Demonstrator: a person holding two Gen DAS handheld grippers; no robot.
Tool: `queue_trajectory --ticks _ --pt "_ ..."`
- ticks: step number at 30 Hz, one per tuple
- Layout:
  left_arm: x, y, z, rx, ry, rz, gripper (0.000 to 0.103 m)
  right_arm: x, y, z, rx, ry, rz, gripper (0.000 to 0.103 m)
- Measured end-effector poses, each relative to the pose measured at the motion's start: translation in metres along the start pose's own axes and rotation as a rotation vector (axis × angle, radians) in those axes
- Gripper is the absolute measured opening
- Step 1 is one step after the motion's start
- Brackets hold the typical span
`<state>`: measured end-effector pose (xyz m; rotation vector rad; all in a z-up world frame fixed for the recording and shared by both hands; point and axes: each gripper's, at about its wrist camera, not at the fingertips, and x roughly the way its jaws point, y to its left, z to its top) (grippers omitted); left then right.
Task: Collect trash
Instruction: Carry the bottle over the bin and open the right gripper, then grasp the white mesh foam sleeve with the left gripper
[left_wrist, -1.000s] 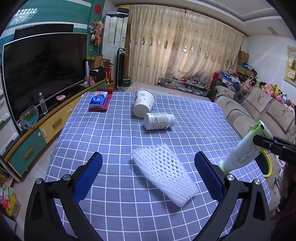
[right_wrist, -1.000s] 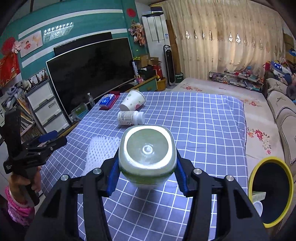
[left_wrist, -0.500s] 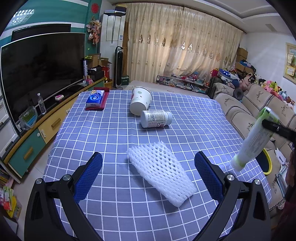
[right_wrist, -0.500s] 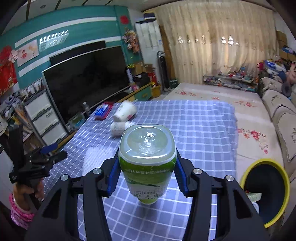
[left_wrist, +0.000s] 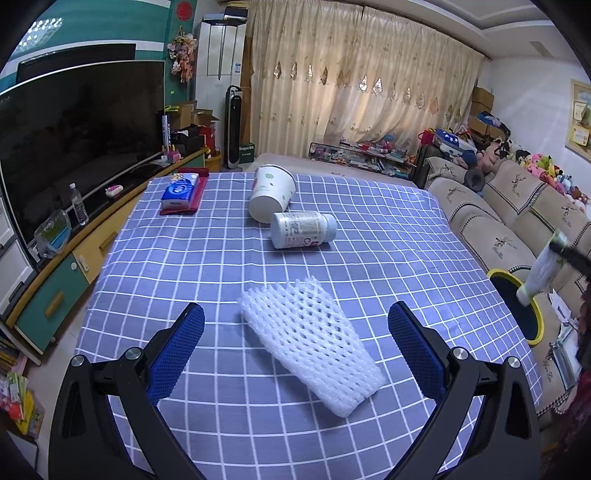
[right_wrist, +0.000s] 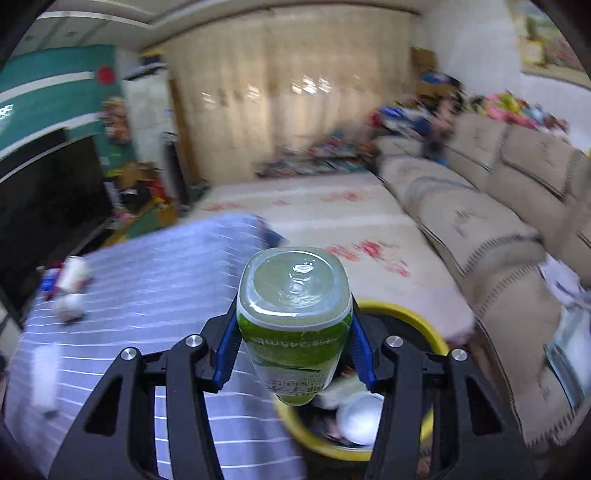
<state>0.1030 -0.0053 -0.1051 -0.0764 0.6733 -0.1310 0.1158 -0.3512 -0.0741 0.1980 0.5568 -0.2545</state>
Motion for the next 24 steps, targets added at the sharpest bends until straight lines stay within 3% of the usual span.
queue_trajectory --ticks 5,10,14,24 --pt "0.007 -0.012 0.002 0.019 0.013 0.000 0.098 0.051 -0.041 -0.032 0.095 0.150 -0.037 0.049" --pt "0.012 -0.022 0.004 0.042 0.025 -0.005 0.098 0.073 -0.059 -0.054 0.136 0.217 -0.061 0.051" --pt "0.014 -0.028 0.006 0.053 0.028 -0.009 0.098 0.064 -0.063 -0.057 0.144 0.187 -0.076 0.059" --pt "0.021 -0.031 -0.002 0.073 0.068 0.002 0.098 0.032 -0.044 -0.051 0.126 0.119 -0.038 0.065"
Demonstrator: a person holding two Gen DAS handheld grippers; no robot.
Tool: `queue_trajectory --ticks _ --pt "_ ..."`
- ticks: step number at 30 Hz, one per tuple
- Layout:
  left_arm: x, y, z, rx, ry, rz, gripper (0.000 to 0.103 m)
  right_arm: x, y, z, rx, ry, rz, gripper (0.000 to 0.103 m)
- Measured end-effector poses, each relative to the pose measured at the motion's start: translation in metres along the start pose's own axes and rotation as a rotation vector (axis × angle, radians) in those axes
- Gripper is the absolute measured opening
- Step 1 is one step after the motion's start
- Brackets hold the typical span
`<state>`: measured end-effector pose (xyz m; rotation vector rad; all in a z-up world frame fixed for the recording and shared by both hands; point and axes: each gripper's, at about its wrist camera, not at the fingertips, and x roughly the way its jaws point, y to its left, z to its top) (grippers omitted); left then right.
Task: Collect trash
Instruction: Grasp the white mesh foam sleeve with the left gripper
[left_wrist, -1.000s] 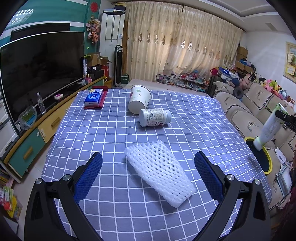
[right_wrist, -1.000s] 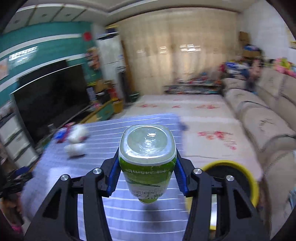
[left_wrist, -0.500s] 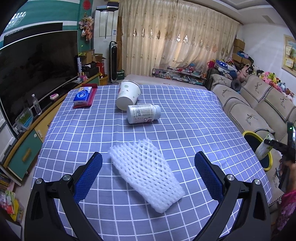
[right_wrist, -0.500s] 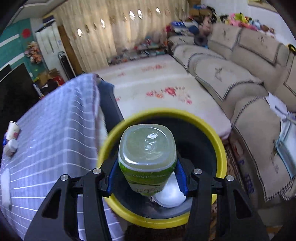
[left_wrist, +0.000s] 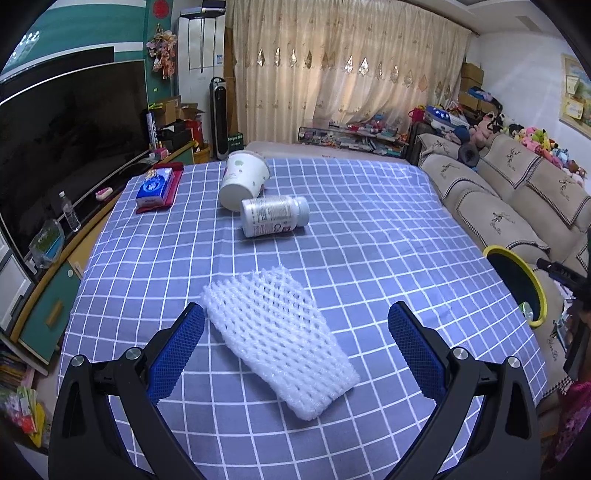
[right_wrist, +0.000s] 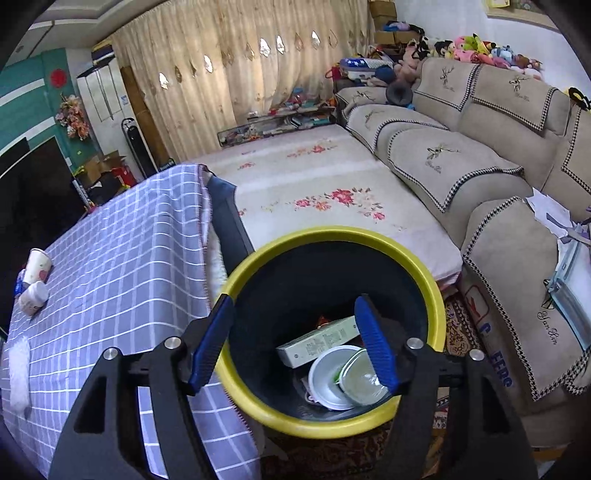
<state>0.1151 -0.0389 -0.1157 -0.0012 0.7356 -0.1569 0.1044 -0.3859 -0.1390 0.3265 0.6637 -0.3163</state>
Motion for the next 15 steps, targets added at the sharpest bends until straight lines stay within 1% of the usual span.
queue_trajectory --ticks 5,8,13,15 --pt "0.011 0.005 -0.008 -0.047 0.057 -0.015 0.098 -0.014 0.014 0.001 -0.004 -0.025 0.046 0.066" --pt "0.022 0.007 -0.012 -0.068 0.083 0.007 0.098 -0.019 0.021 0.003 -0.014 -0.033 0.068 0.068" --pt "0.046 0.006 -0.017 -0.100 0.150 0.005 0.098 -0.022 0.031 0.002 -0.034 -0.036 0.095 0.068" --pt "0.055 0.006 -0.019 -0.111 0.171 0.020 0.098 -0.020 0.034 0.002 -0.036 -0.031 0.104 0.068"
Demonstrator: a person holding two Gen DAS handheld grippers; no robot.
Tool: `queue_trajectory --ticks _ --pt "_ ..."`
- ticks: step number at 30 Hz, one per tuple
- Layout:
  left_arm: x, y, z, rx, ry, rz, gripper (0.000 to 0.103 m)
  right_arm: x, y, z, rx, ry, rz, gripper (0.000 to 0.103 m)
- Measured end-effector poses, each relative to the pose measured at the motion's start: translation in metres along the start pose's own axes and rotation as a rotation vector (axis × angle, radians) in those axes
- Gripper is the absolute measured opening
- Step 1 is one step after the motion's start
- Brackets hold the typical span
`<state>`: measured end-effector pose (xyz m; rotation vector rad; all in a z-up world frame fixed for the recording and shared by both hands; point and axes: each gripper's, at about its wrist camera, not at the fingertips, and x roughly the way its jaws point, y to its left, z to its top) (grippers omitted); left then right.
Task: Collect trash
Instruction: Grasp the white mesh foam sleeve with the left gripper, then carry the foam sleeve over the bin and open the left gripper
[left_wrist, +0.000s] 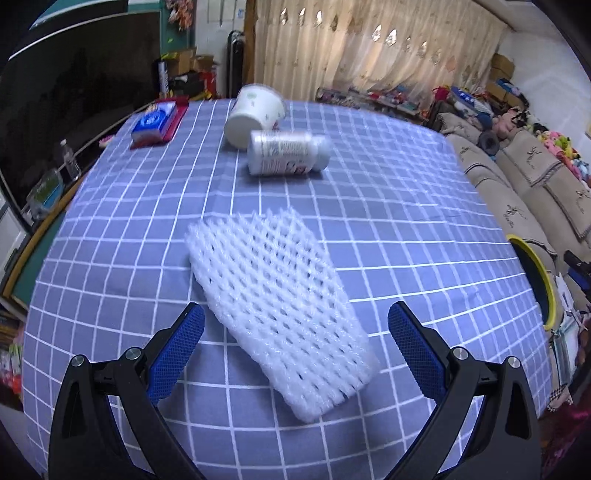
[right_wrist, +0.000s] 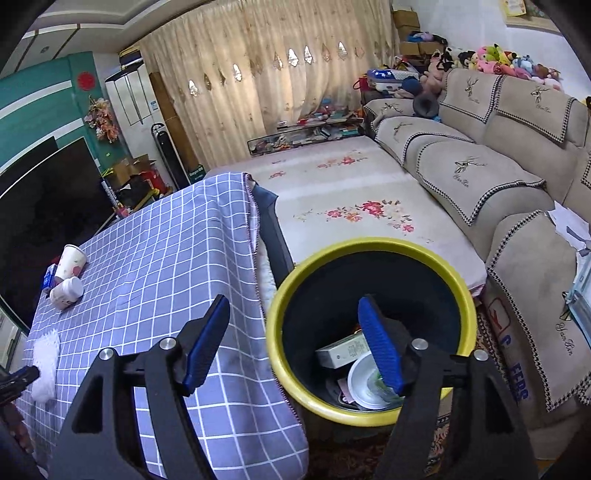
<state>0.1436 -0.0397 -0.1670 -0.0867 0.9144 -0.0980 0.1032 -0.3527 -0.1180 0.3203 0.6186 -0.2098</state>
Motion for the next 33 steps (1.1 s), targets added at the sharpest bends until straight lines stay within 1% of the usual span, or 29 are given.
queue_trajectory --ticks 6,14,16,17,19,21,22,23,25,26,28,30,33 --pt "0.022 0.002 0.006 -0.045 0.042 0.035 0.098 0.006 0.006 -0.002 -0.010 0.015 0.020 0.068" --pt "0.040 -0.006 0.013 -0.022 0.064 0.106 0.097 0.012 0.009 -0.002 -0.014 0.026 0.038 0.068" --pt "0.041 -0.008 0.013 -0.011 0.061 0.129 0.091 0.012 0.007 -0.001 -0.010 0.024 0.041 0.069" --pt "0.041 -0.009 0.013 -0.004 0.061 0.137 0.090 0.012 0.008 -0.001 -0.009 0.024 0.042 0.069" --pt "0.040 -0.010 0.014 0.002 0.057 0.139 0.083 0.012 0.006 -0.002 -0.005 0.023 0.043 0.069" --pt "0.038 -0.011 0.014 0.008 0.052 0.137 0.071 0.011 0.005 -0.002 -0.001 0.023 0.045 0.069" --pt "0.037 -0.012 0.014 0.015 0.048 0.134 0.067 0.011 0.004 -0.002 0.002 0.022 0.045 0.069" --pt "0.037 -0.013 0.014 0.024 0.045 0.130 0.060 0.011 0.003 -0.002 0.005 0.022 0.046 0.069" --pt "0.034 -0.014 0.013 0.034 0.038 0.111 0.047 0.010 0.001 -0.003 0.010 0.020 0.047 0.069" --pt "0.032 -0.015 0.012 0.035 0.034 0.101 0.045 0.009 0.001 -0.003 0.011 0.019 0.047 0.069" --pt "0.028 -0.015 0.012 0.037 0.019 0.087 0.032 0.008 -0.001 -0.003 0.015 0.017 0.047 0.069" --pt "0.021 -0.015 0.014 0.035 0.001 0.068 0.026 0.006 -0.003 -0.004 0.019 0.014 0.048 0.069" --pt "0.013 -0.017 0.014 0.044 -0.010 0.052 0.024 0.004 -0.006 -0.004 0.023 0.009 0.049 0.069"
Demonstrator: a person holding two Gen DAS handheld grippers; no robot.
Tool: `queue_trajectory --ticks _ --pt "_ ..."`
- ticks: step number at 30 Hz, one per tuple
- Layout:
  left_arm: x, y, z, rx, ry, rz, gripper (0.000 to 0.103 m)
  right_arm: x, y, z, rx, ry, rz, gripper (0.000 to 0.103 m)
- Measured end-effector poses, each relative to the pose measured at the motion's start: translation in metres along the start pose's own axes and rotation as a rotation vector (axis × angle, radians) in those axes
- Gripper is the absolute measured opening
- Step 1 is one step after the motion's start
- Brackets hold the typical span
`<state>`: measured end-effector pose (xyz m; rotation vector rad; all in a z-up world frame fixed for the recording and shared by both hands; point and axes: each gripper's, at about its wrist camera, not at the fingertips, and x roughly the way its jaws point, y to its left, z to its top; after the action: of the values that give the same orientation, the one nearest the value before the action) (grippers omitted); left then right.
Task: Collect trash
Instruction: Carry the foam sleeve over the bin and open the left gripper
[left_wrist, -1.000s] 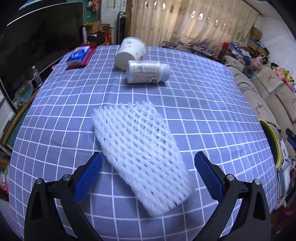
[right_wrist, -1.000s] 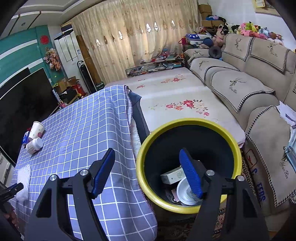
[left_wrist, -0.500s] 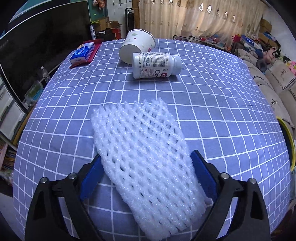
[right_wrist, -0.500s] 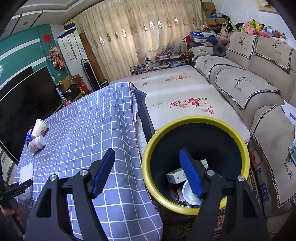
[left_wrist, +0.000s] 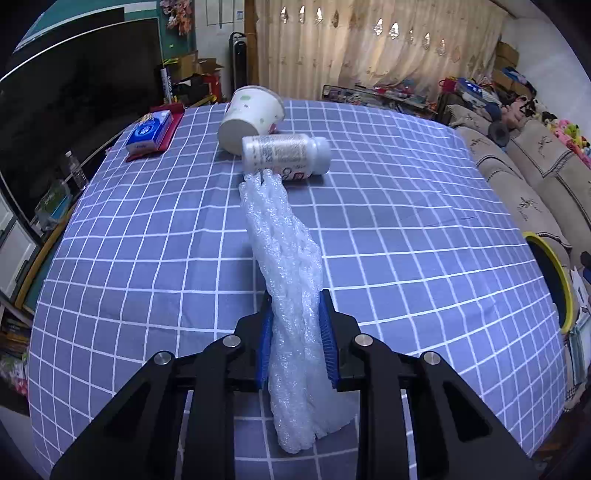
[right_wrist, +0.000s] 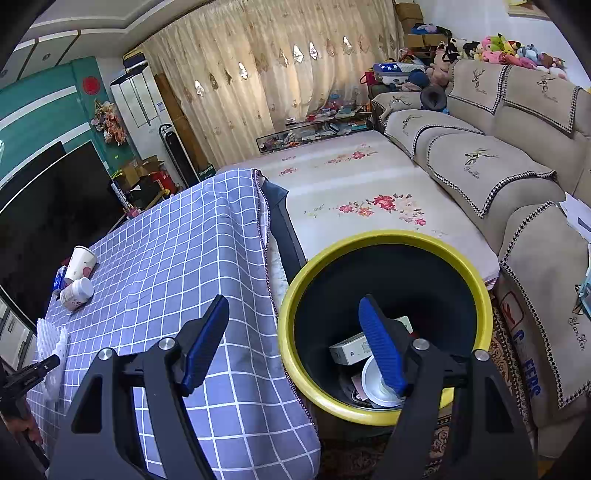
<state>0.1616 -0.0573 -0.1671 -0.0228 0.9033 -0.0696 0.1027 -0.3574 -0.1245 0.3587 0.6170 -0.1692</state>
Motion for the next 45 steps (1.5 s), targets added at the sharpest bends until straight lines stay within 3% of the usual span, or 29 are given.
queue_trajectory --ticks 7,13,22,27,35,38,40,45 --pt "-0.023 -0.018 0.005 0.054 -0.045 -0.043 0.023 -0.005 -0.002 0.001 0.007 -0.010 0.004 0.069" --pt "-0.041 -0.063 0.020 0.162 -0.087 -0.131 0.023 -0.020 -0.008 0.005 0.013 -0.047 -0.002 0.069" --pt "-0.041 -0.201 0.051 0.412 -0.114 -0.353 0.023 -0.049 -0.047 0.006 0.063 -0.095 -0.069 0.070" --pt "-0.022 -0.293 0.059 0.543 -0.074 -0.480 0.024 -0.060 -0.082 0.003 0.120 -0.100 -0.127 0.071" --pt "0.037 -0.416 0.053 0.709 0.058 -0.557 0.025 -0.069 -0.118 -0.004 0.180 -0.088 -0.180 0.071" --pt "0.060 -0.439 0.053 0.724 0.089 -0.538 0.039 -0.069 -0.122 -0.005 0.187 -0.083 -0.189 0.072" --pt "0.074 -0.446 0.055 0.717 0.095 -0.514 0.061 -0.069 -0.125 -0.005 0.190 -0.080 -0.193 0.073" --pt "0.090 -0.446 0.058 0.674 0.125 -0.541 0.081 -0.068 -0.127 -0.006 0.190 -0.070 -0.191 0.073"
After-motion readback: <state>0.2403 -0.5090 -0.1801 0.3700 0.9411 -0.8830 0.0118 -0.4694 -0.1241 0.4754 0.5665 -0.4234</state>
